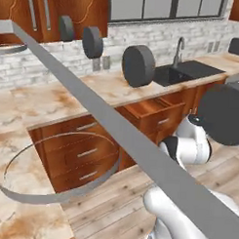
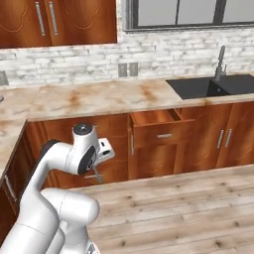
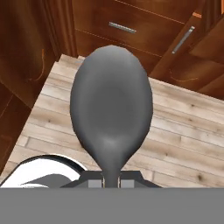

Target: Organize the utensils by type. Pick up the wooden spoons from the counter and place them in the open cabinet. Then pick up the metallic utensils from the counter and place them in the open drawer.

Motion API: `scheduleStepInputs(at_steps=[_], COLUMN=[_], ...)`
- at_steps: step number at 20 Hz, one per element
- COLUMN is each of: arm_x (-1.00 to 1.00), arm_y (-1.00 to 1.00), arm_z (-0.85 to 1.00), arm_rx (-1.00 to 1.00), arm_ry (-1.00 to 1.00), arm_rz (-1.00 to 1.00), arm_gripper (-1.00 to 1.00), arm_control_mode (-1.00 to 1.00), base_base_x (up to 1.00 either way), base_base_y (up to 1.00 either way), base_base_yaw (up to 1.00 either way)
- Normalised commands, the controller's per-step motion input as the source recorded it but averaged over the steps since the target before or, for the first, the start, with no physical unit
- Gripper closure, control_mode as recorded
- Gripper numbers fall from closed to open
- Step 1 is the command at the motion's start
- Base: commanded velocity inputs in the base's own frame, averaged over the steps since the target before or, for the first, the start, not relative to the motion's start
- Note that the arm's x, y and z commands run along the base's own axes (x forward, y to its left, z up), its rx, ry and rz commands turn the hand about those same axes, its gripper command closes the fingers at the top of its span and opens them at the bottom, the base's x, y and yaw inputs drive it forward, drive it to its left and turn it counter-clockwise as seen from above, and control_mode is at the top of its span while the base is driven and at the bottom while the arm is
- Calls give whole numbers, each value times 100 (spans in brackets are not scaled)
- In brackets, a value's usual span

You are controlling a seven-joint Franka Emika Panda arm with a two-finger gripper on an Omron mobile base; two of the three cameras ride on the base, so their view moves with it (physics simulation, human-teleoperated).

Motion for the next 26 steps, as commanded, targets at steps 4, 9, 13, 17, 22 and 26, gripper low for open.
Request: scheduleStepInputs(at_steps=[4, 9, 13, 17, 22, 26], arm_x=[0, 0, 0, 0, 0, 0], arm_y=[0, 0, 0, 0, 0, 0], arm_z=[0, 0, 0, 0, 0, 0], arm_rx=[0, 0, 0, 0, 0, 0], arm_ry=[0, 0, 0, 0, 0, 0], arm_rz=[0, 0, 0, 0, 0, 0], arm_gripper=[100, 100, 100, 100, 100, 100], arm_control_mode=[100, 100, 100, 100, 100, 100], base_base_x=[97, 90, 86, 100, 91, 62], base_base_y=[29, 45, 41, 24, -29, 28], base_base_yaw=[-21, -14, -44, -12, 0, -1])
